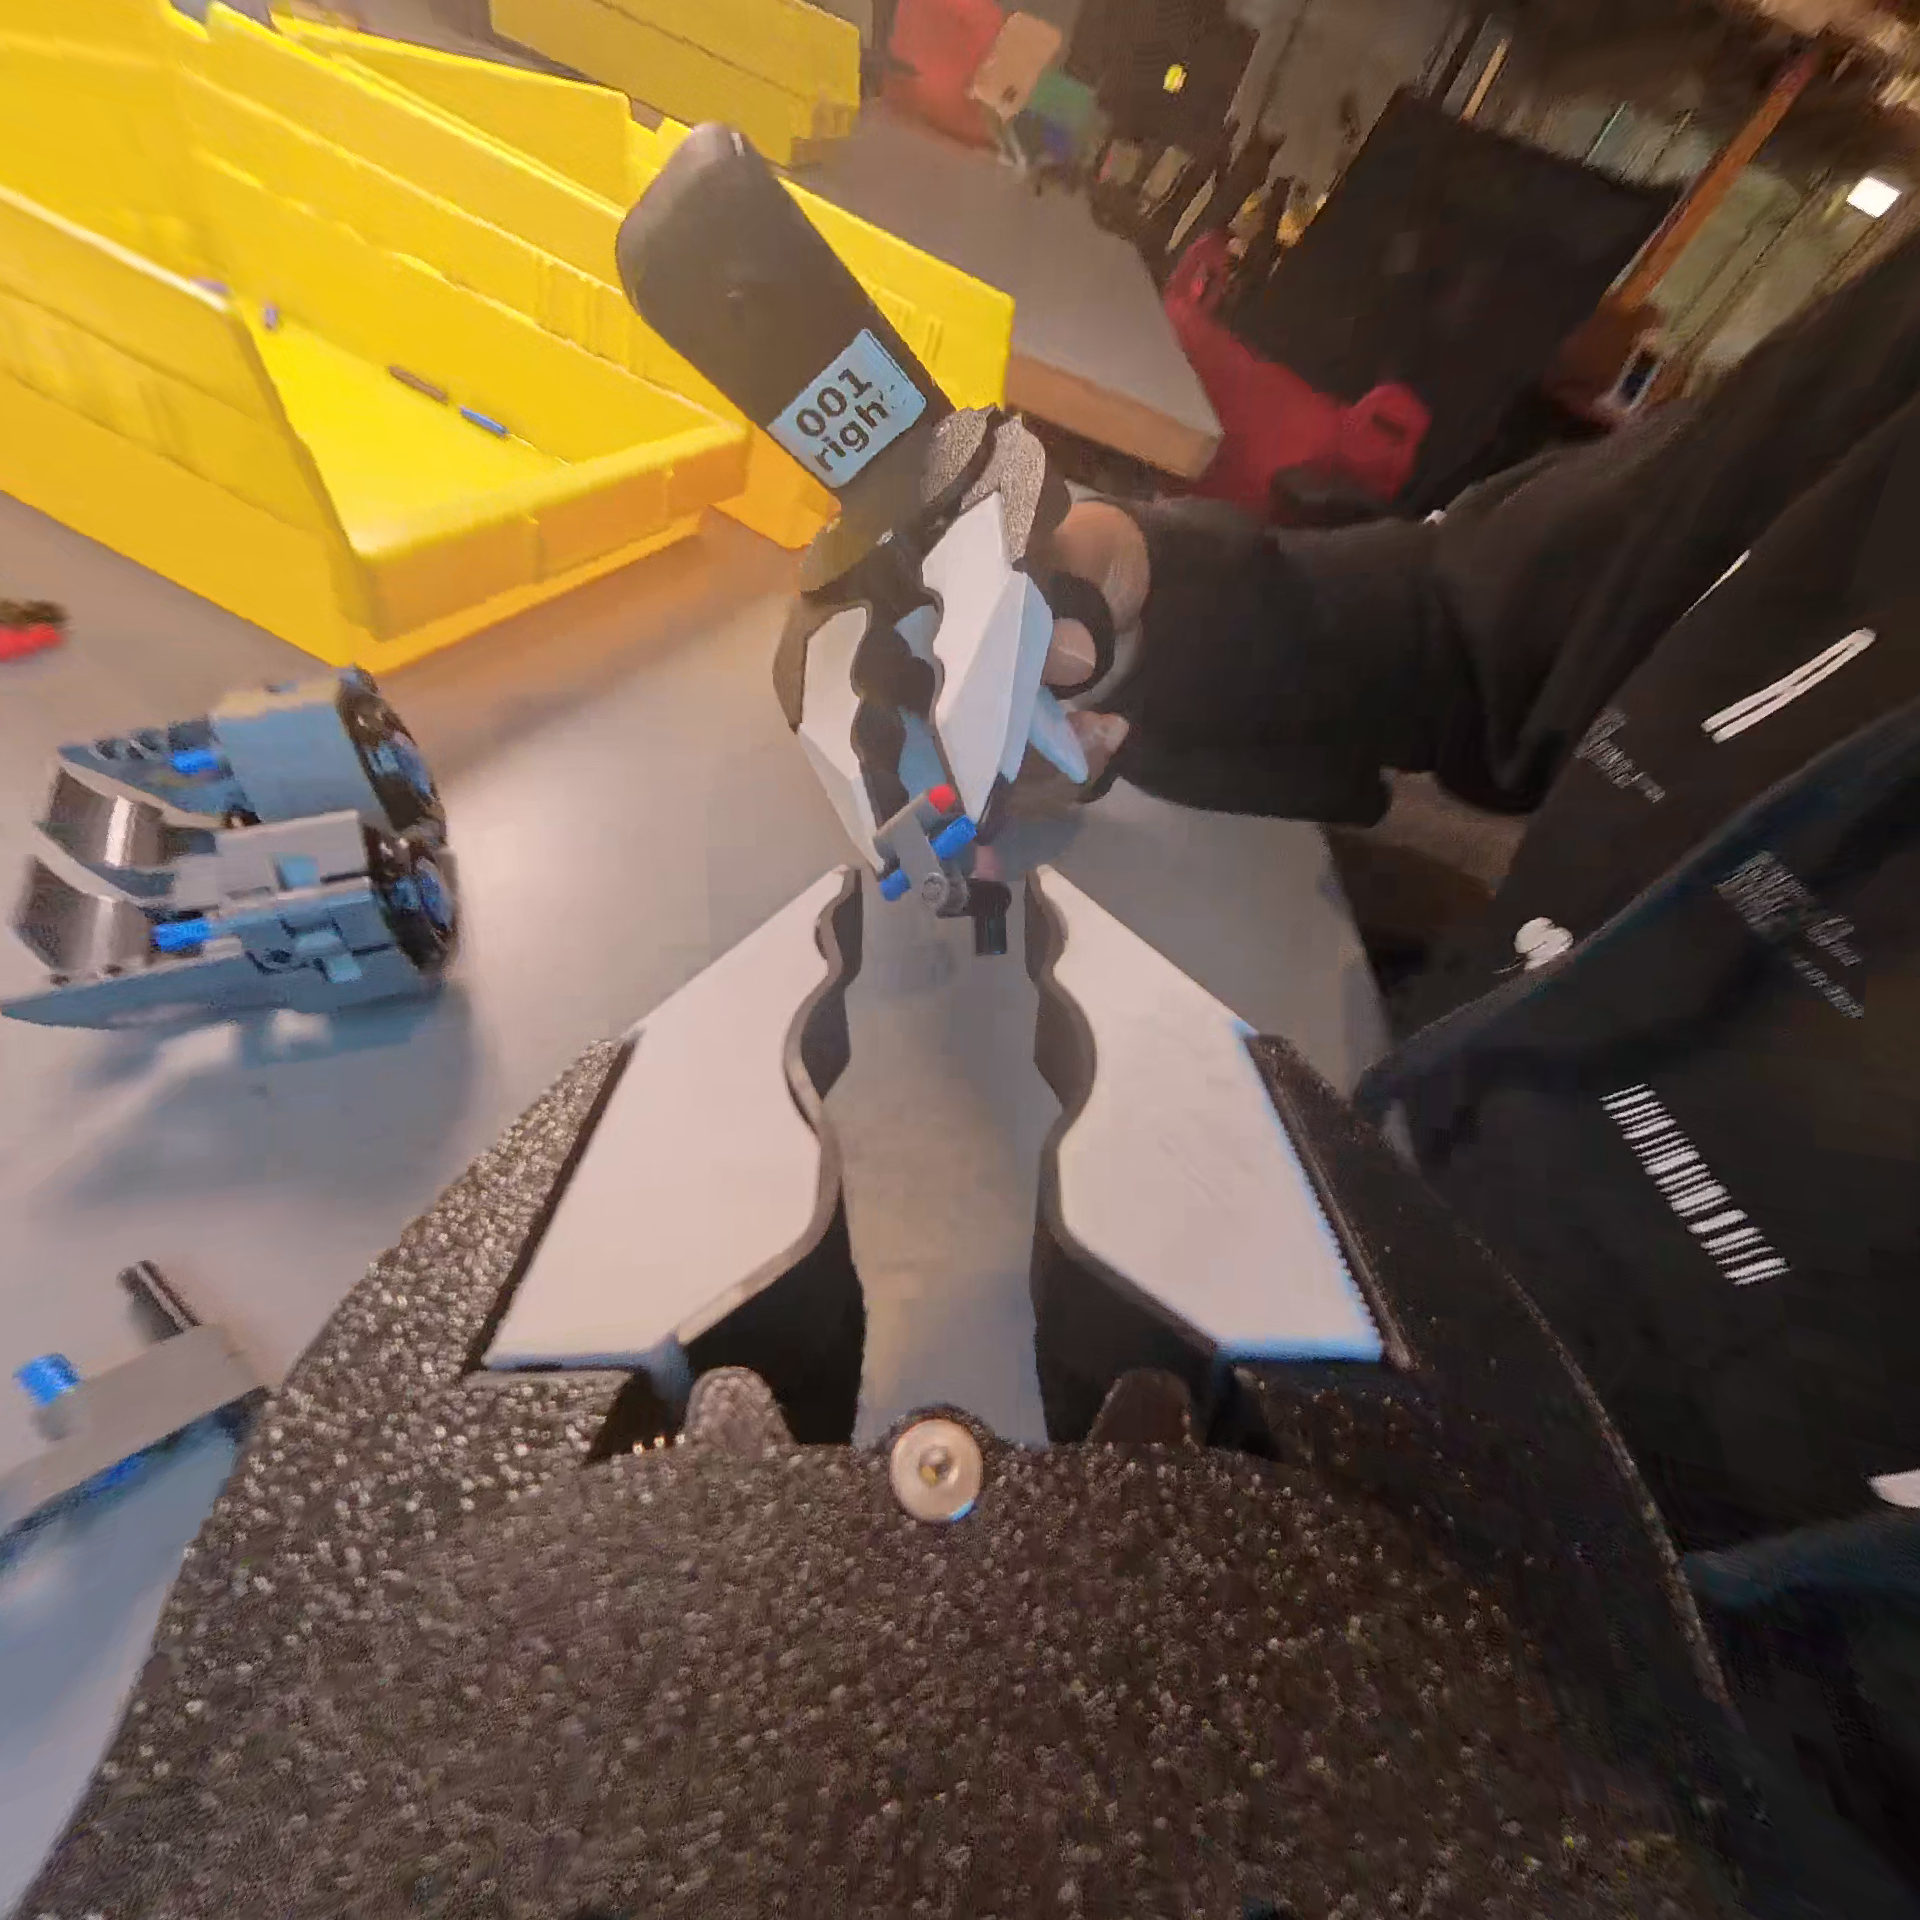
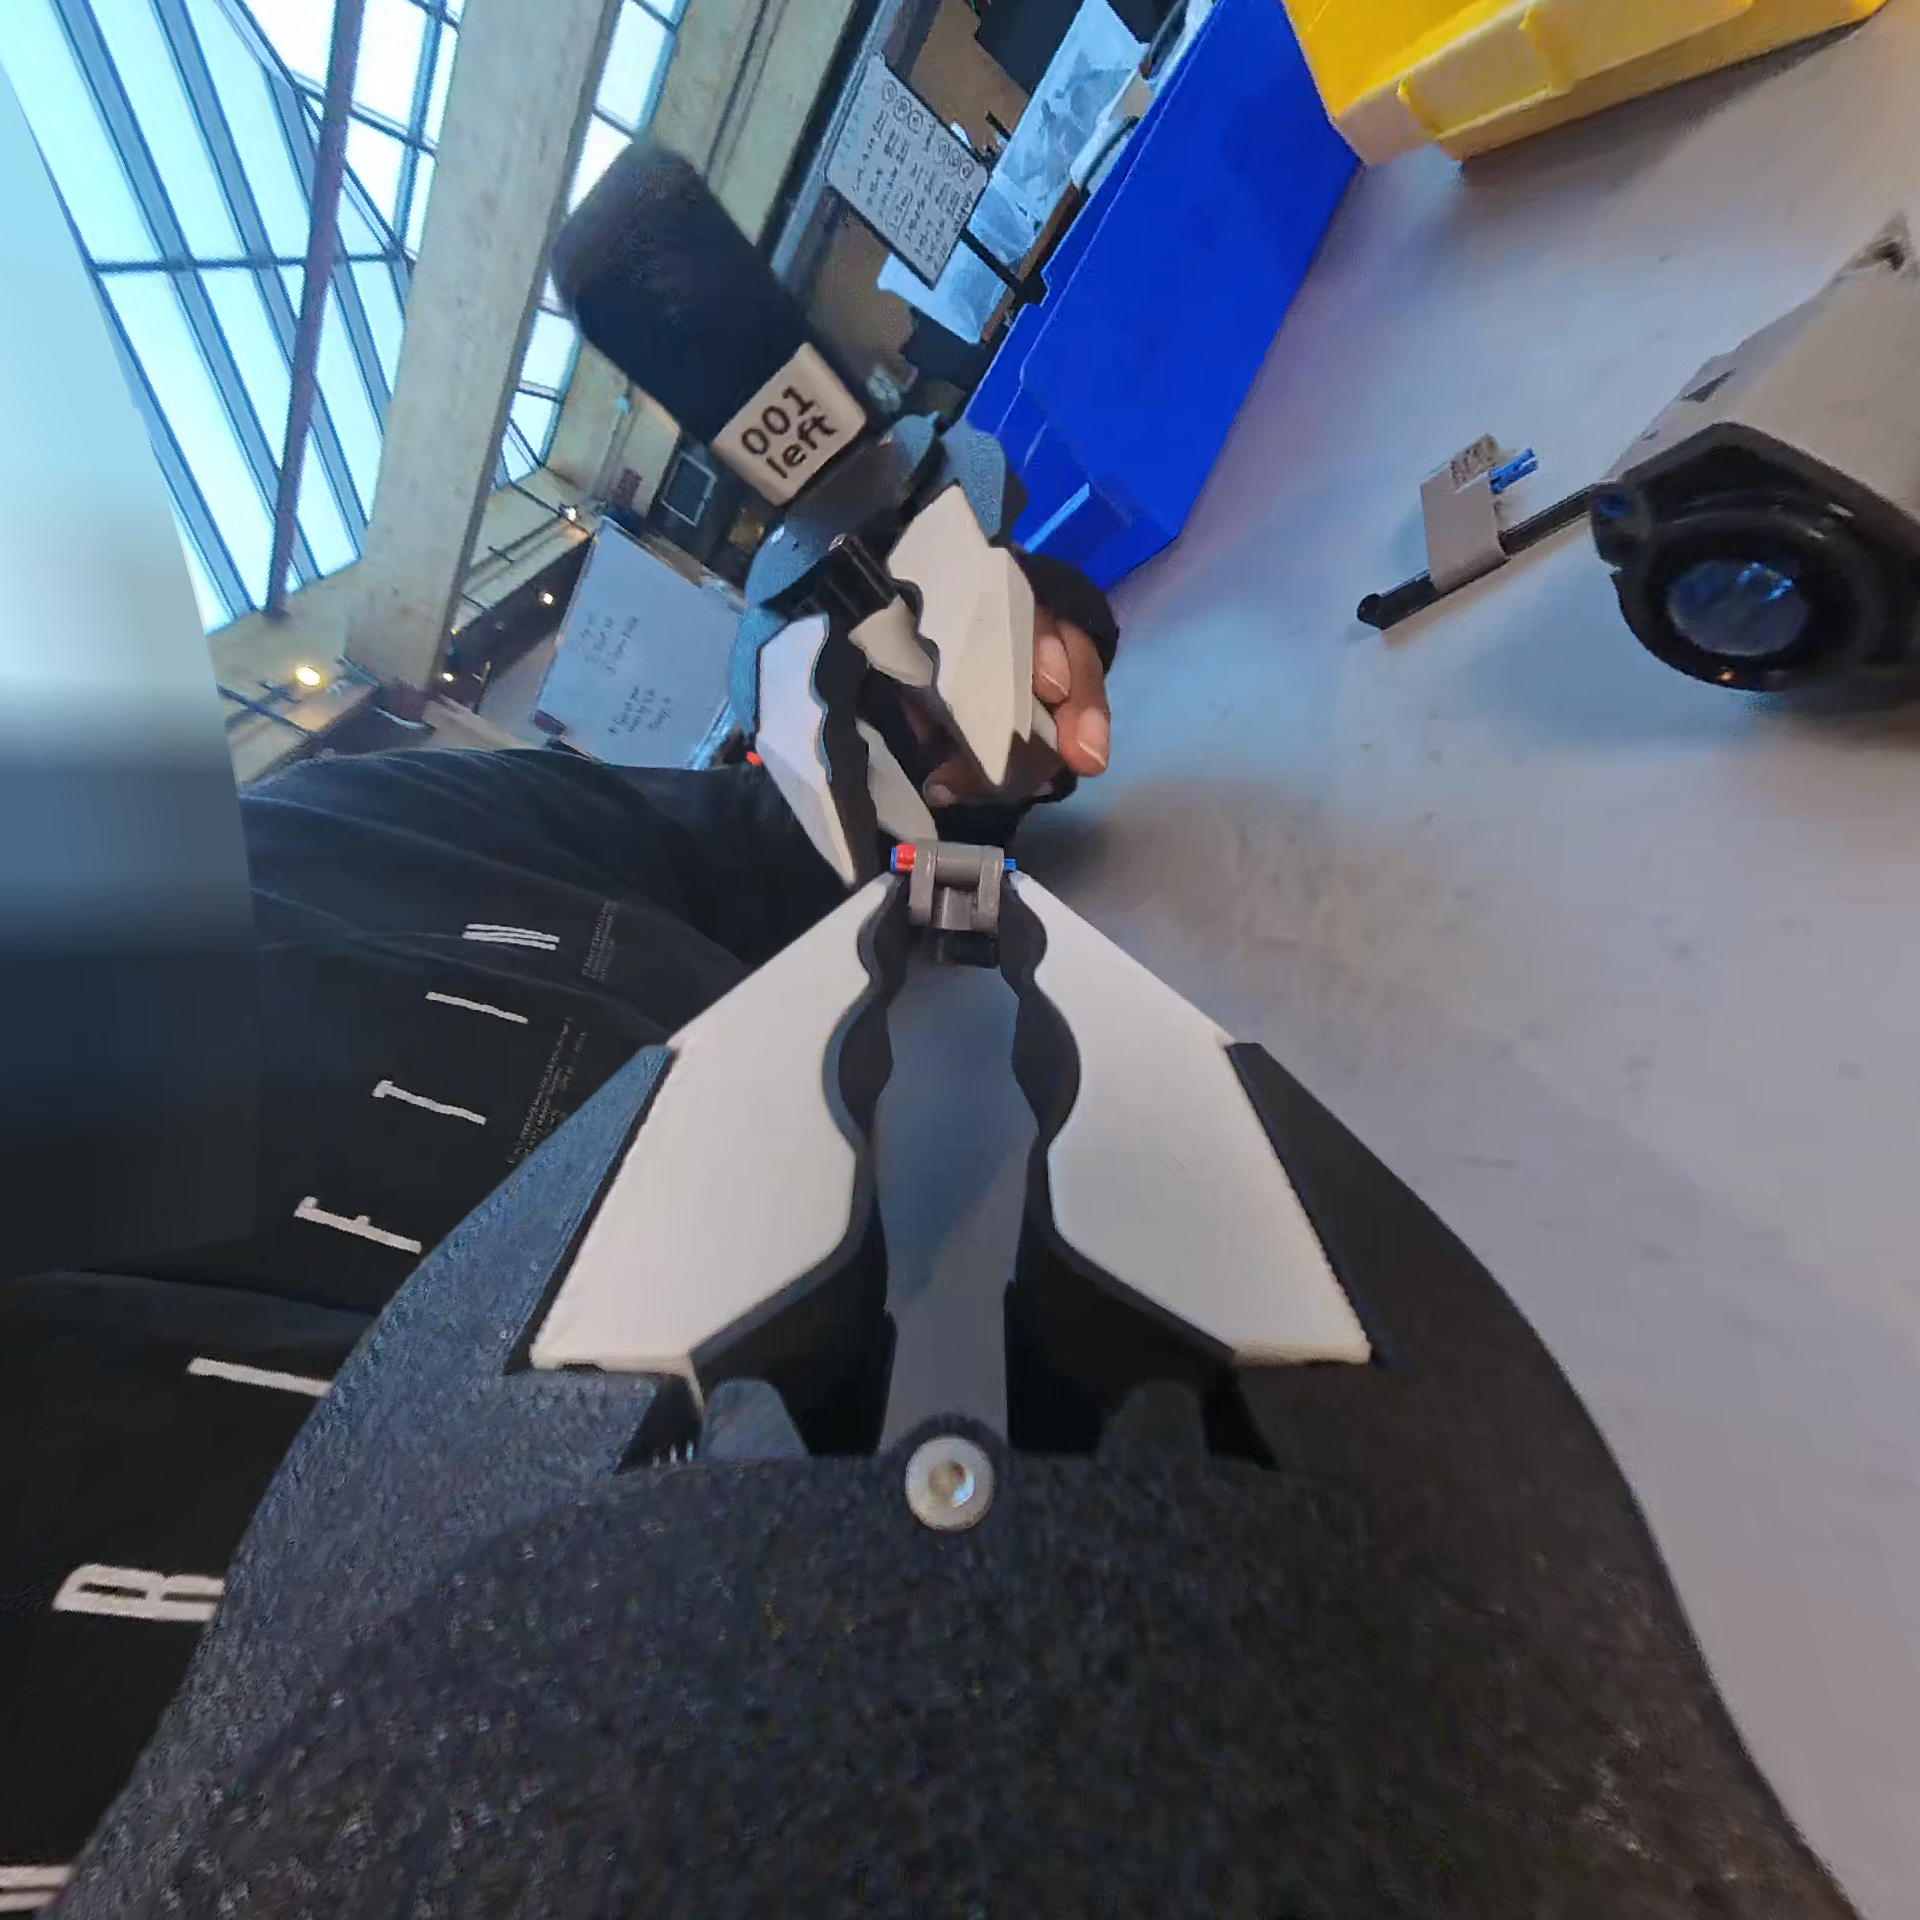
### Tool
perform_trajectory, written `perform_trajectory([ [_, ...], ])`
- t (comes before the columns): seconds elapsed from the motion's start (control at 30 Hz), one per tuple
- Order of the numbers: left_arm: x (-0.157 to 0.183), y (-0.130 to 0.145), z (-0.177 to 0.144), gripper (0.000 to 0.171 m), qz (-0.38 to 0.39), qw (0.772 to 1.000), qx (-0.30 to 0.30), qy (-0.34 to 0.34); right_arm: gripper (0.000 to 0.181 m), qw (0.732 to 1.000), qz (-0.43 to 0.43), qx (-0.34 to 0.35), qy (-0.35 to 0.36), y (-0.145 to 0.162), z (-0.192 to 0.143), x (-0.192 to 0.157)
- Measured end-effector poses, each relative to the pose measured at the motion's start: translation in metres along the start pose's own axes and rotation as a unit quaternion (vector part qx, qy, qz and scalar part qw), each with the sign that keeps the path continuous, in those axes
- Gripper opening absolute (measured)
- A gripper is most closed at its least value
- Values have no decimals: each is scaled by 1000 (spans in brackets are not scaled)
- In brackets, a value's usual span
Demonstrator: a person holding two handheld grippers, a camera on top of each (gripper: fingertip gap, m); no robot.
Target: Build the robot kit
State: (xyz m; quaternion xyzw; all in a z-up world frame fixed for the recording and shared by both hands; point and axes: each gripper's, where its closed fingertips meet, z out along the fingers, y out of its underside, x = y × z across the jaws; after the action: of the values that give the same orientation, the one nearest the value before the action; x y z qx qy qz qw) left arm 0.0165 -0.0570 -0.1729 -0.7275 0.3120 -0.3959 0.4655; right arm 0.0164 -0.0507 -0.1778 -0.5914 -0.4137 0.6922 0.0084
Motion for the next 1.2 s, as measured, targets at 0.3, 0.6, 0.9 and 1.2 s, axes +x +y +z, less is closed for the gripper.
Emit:
perform_trajectory([
  [0.3,6,3,2,13,85,996,-18,-21,14,999,23,0,-49,3,5,-9],
  [0.6,9,24,4,10,12,997,-79,18,16,997,-39,-65,8,19,6,3],
  [0.9,18,72,21,10,-120,974,-183,63,17,922,-291,-202,153,43,-2,20],
  [1.2,18,80,25,10,-104,970,-213,60,5,837,-419,-299,185,72,6,31],
])
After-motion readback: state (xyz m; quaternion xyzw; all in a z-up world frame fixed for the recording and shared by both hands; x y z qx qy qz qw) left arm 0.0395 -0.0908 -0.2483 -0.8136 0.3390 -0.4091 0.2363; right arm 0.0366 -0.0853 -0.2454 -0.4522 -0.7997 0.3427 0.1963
